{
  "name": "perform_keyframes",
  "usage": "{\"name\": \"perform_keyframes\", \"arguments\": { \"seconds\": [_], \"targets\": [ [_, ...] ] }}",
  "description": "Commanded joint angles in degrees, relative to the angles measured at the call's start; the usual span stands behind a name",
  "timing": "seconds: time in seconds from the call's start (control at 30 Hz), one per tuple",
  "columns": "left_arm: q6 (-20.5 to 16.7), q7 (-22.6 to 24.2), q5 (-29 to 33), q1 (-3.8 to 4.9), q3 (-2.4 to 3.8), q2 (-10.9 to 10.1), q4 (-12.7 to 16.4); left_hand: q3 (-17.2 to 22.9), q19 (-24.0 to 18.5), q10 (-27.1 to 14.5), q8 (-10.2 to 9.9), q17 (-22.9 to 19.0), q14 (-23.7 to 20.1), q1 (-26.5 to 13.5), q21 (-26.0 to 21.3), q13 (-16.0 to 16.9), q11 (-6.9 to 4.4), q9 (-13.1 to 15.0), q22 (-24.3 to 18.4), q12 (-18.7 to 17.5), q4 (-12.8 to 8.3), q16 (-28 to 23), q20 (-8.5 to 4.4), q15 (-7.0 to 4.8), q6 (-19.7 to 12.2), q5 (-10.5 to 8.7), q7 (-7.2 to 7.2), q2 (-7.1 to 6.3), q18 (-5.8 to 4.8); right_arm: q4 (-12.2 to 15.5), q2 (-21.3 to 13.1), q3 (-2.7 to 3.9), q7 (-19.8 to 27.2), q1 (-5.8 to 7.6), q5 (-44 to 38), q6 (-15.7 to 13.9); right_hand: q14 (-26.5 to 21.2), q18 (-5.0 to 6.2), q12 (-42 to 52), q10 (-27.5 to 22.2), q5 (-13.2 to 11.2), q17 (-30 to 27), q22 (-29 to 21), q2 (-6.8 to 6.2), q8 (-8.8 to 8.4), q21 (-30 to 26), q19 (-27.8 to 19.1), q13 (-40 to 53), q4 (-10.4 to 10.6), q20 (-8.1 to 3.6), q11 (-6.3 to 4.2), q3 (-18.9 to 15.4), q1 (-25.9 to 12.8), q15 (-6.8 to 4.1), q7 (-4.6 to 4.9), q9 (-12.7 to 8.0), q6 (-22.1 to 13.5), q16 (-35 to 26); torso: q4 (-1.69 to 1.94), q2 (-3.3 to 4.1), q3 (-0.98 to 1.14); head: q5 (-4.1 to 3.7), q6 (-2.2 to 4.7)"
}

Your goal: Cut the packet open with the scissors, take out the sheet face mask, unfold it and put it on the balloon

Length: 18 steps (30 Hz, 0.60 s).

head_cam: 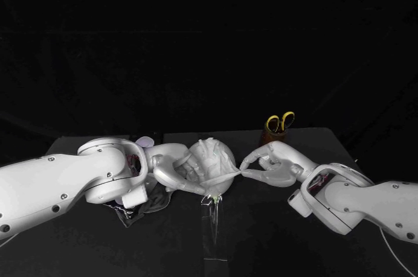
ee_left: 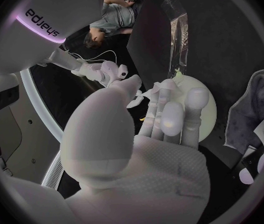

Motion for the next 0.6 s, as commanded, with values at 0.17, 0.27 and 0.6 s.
{"name": "perform_keyframes", "arguments": {
  "seconds": [0.17, 0.27, 0.6],
  "targets": [
    [1.1, 1.13, -0.84, -0.1, 0.04, -0.95, 0.86, -1.95, 1.65, 1.1, -0.79, 0.82, 0.81, 1.41, 0.45, 0.39, -0.34, -0.41, 1.16, 0.68, 0.33, 0.01, -0.27, -0.13, 0.44, -0.19, -0.11, -0.06, 0.33, -0.64, -0.45, -0.01, -1.3, -0.23, -1.15, 2.51, 5.88, 1.07, 0.21, 5.98, 0.24, 15.09, 9.59, -0.99, -0.36, -3.27, -1.86, 15.07, -0.24, 0.18, 0.22, -0.19, -0.78, -0.11, 0.47, 0.21, -1.52, 0.2, 0.01, 0.0, -0.02, -0.04, -0.47],
    [1.37, 1.61, -0.84, -0.11, 0.04, -1.29, 1.26, -2.49, 1.7, 1.12, -1.22, 1.21, 1.03, 1.78, 0.36, 0.41, -0.27, -0.68, 1.05, 0.65, 0.51, 0.05, -0.31, -0.11, 0.12, -0.21, 0.02, 0.11, 0.32, -0.86, -0.67, -0.01, -2.14, -0.28, -1.15, 4.54, 5.88, 1.18, 0.21, 5.98, 0.22, 15.09, 9.4, -1.54, -0.72, -3.95, -2.24, 15.07, -0.03, 0.29, 0.48, -0.87, -1.46, 0.06, 0.79, 0.11, -2.16, 0.2, 0.04, 0.03, -0.01, -0.05, -0.5],
    [3.53, 1.56, -2.41, -0.18, 0.03, -1.54, 2.04, -5.79, 2.1, 0.85, -3.63, 1.33, 1.25, 3.12, 0.1, 0.32, -0.02, -2.36, 0.94, 0.21, 1.97, -0.1, -0.21, 0.1, -2.09, -0.17, 0.52, 1.15, 0.3, -1.19, -1.19, -0.05, -5.04, -0.36, -2.82, 9.87, 5.88, 2.43, -5.81, 3.98, 0.26, 15.09, 6.87, -7.07, -5.63, -12.29, -6.64, 12.12, 2.15, 2.38, 3.48, -7.18, -5.17, 2.62, 4.23, -2.11, -9.17, 0.2, -0.02, 0.01, 0.01, 0.01, -1.2]
  ]
}}
